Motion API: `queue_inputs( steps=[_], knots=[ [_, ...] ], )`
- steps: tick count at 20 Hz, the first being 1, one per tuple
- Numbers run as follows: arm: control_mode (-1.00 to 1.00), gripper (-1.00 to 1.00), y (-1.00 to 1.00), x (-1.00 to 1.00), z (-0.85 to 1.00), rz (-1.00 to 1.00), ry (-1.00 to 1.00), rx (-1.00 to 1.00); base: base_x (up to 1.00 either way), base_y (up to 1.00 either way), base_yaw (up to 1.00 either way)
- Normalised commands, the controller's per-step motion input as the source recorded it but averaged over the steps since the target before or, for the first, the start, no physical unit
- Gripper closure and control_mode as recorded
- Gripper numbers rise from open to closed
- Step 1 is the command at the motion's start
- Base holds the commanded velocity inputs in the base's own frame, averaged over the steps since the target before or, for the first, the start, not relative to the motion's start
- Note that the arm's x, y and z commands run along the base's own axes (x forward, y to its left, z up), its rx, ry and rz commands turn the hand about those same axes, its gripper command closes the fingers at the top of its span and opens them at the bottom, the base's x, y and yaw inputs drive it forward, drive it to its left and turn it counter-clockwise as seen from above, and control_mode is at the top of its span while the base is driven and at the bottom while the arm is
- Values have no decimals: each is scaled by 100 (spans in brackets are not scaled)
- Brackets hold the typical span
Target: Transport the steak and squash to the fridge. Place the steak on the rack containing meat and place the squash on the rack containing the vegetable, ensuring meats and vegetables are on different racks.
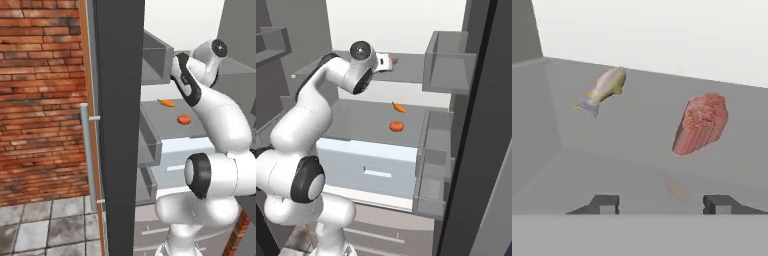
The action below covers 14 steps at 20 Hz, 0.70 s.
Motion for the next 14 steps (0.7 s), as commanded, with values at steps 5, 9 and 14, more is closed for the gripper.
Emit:
queue_inputs(
  steps=[5,9,14],
  knots=[
    [-100,-100,14,-100,-23,0,-24,4,0,0,0],
    [-100,-100,0,-100,89,-1,2,28,0,0,0],
    [-100,-100,0,-100,100,0,11,35,0,0,0]
  ],
)
